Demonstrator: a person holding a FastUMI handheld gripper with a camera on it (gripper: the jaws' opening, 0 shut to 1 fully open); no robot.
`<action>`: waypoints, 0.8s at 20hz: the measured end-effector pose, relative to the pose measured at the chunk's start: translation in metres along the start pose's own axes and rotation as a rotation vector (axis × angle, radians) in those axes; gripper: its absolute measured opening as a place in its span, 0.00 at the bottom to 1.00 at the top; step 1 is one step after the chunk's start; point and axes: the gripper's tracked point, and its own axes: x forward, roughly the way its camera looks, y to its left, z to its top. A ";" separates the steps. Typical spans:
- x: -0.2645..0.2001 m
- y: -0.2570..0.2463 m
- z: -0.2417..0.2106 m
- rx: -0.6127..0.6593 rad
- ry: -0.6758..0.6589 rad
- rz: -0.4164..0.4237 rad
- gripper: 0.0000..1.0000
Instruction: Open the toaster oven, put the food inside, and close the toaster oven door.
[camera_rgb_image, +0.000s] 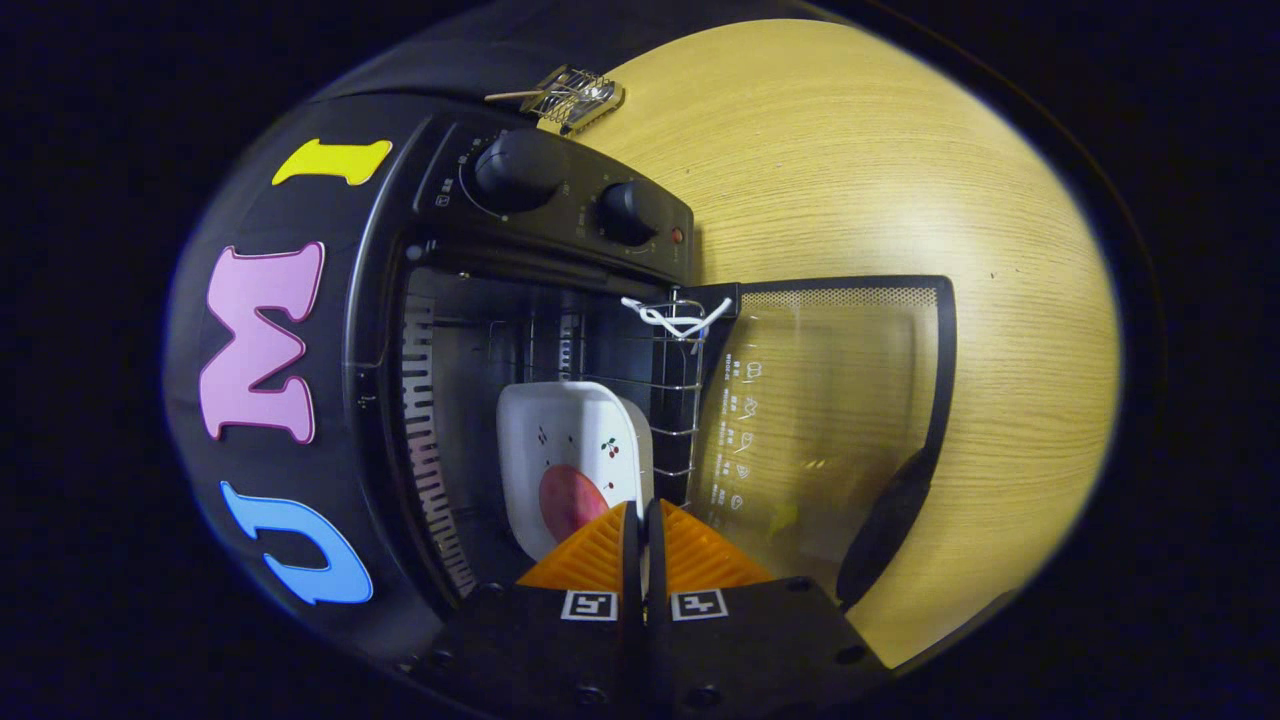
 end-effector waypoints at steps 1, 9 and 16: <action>0.003 0.002 0.001 0.004 -0.009 0.001 0.05; 0.005 0.007 -0.002 -0.011 0.019 0.033 0.10; -0.025 0.013 -0.003 -0.063 0.110 0.129 0.75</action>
